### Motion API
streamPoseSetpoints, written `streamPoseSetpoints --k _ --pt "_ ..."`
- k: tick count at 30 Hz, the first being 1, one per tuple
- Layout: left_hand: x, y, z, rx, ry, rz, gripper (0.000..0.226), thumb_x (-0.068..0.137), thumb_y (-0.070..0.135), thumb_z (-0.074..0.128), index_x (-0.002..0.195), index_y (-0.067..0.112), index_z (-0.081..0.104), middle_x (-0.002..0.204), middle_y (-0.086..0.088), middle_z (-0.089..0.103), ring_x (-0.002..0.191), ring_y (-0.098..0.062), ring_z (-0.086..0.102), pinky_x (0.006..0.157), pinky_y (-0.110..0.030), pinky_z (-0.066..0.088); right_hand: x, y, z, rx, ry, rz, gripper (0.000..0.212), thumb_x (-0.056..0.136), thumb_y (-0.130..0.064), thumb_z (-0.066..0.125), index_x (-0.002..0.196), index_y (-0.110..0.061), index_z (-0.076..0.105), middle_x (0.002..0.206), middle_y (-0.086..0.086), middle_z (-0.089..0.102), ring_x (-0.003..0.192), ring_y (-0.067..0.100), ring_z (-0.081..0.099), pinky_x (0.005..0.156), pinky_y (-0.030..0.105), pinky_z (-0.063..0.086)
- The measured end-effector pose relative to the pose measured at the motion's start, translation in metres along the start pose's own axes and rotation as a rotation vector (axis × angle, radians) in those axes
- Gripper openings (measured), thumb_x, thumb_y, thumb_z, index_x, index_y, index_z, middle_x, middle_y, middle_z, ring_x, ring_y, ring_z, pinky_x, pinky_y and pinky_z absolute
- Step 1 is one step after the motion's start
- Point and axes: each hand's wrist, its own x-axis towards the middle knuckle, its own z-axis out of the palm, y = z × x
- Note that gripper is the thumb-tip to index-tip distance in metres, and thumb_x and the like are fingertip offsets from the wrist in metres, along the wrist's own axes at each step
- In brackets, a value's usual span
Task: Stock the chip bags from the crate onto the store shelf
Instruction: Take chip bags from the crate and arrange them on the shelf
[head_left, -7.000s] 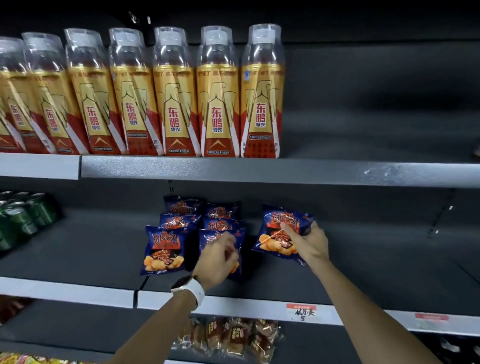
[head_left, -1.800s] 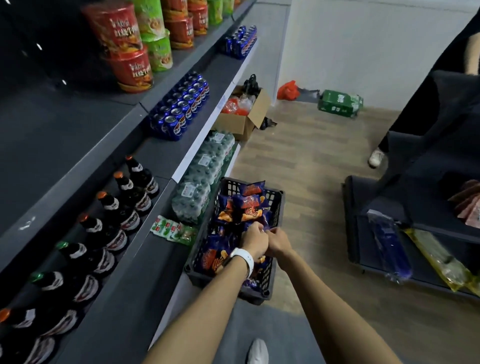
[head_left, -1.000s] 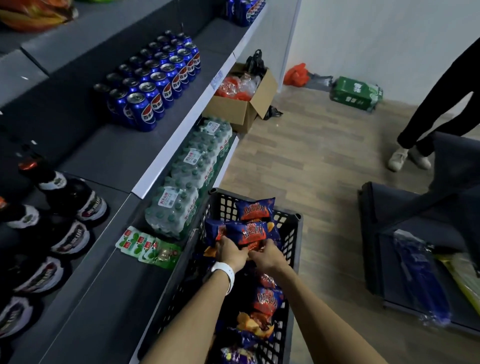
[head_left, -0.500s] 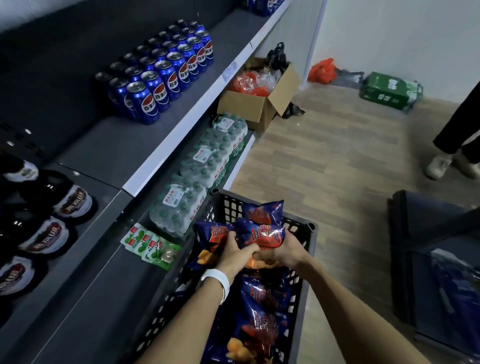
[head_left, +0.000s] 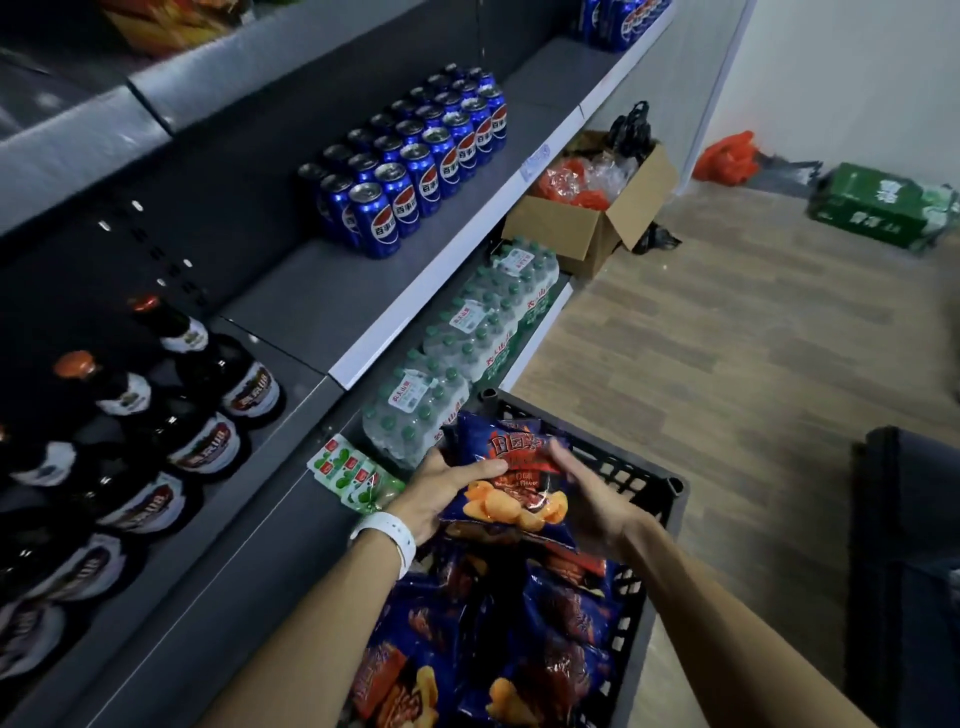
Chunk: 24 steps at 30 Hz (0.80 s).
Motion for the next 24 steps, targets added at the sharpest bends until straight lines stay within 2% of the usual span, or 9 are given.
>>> streamPoseSetpoints --k 3,6,9,10,12,15,17,19,24 --pt "-0.007 0.001 -0.023 0.034 -0.013 -0.011 0.05 0.074 0.01 0.082 0.117 0.009 0.056 0.091 -0.005 0.076 0.08 -0.019 0.074 0.067 -0.031 0.06 0.023 0.015 0.014 0.239 0.105 0.041 0.083 0.091 -0.073 0.036 0.115 -0.003 0.074 0.123 0.024 0.067 0.109 0.036 0.068 0.094 0.046 0.049" --pt "-0.01 -0.009 -0.04 0.022 -0.051 -0.063 0.059 0.074 0.01 0.081 0.125 0.017 0.052 0.108 -0.01 0.072 0.094 -0.026 0.072 0.073 -0.035 0.059 0.046 0.038 0.024 0.179 0.241 0.038 0.057 0.096 -0.049 0.045 0.114 0.0 0.07 0.114 0.021 0.071 0.105 0.035 0.068 0.1 0.047 0.049" --pt "-0.006 -0.03 -0.05 0.105 -0.038 -0.034 0.073 0.067 0.015 0.087 0.128 0.026 0.048 0.117 -0.002 0.067 0.103 -0.02 0.067 0.083 -0.034 0.057 0.067 0.054 0.02 -0.158 0.451 -0.005 0.013 0.095 -0.016 0.058 0.093 -0.003 0.061 0.084 0.013 0.07 0.071 0.019 0.063 0.069 0.032 0.054" --pt "-0.003 -0.036 -0.053 0.145 -0.017 -0.016 0.078 0.064 0.018 0.089 0.129 0.028 0.047 0.117 0.001 0.066 0.104 -0.017 0.066 0.087 -0.034 0.056 0.077 0.06 0.012 -0.233 0.531 -0.007 0.003 0.096 -0.009 0.056 0.096 -0.006 0.054 0.096 0.016 0.066 0.079 0.02 0.06 0.076 0.035 0.054" --pt "0.0 -0.047 -0.056 0.184 -0.007 -0.008 0.088 0.056 0.024 0.093 0.13 0.028 0.047 0.119 0.003 0.067 0.106 -0.016 0.066 0.094 -0.04 0.054 0.092 0.063 0.0 -0.326 0.608 0.029 0.022 0.094 -0.012 0.059 0.11 -0.012 0.045 0.126 0.022 0.052 0.106 0.029 0.055 0.102 0.048 0.047" --pt "0.007 -0.055 -0.061 0.119 -0.042 -0.042 0.079 0.062 0.013 0.09 0.13 0.024 0.051 0.116 0.0 0.07 0.105 -0.018 0.068 0.095 -0.041 0.054 0.105 0.061 -0.001 -0.06 0.466 0.055 0.024 0.1 -0.02 0.057 0.116 -0.014 0.042 0.121 0.016 0.053 0.108 0.033 0.056 0.112 0.051 0.038" --pt "0.014 -0.056 -0.061 0.117 -0.067 -0.033 0.078 0.062 0.015 0.091 0.129 0.024 0.052 0.116 -0.001 0.071 0.106 -0.02 0.068 0.096 -0.044 0.053 0.104 0.063 -0.001 0.045 0.406 0.068 0.017 0.106 -0.022 0.044 0.119 -0.011 0.044 0.115 0.013 0.054 0.103 0.031 0.059 0.099 0.049 0.05" --pt "0.021 -0.059 -0.055 0.17 -0.082 0.001 0.092 0.051 0.033 0.096 0.131 0.031 0.05 0.122 0.003 0.068 0.112 -0.02 0.065 0.099 -0.046 0.051 0.102 0.064 -0.004 0.044 0.373 0.096 0.025 0.109 -0.022 0.035 0.105 -0.008 0.054 0.099 0.012 0.064 0.081 0.023 0.069 0.067 0.035 0.061" --pt "0.025 -0.058 -0.042 0.179 -0.101 0.011 0.108 0.05 0.042 0.093 0.142 0.036 0.036 0.132 0.008 0.06 0.119 -0.014 0.059 0.104 -0.043 0.047 0.097 0.049 -0.005 -0.075 0.379 0.0 0.044 0.097 0.015 0.043 0.063 -0.005 0.063 0.049 0.003 0.062 0.036 0.003 0.058 0.042 0.016 0.048"
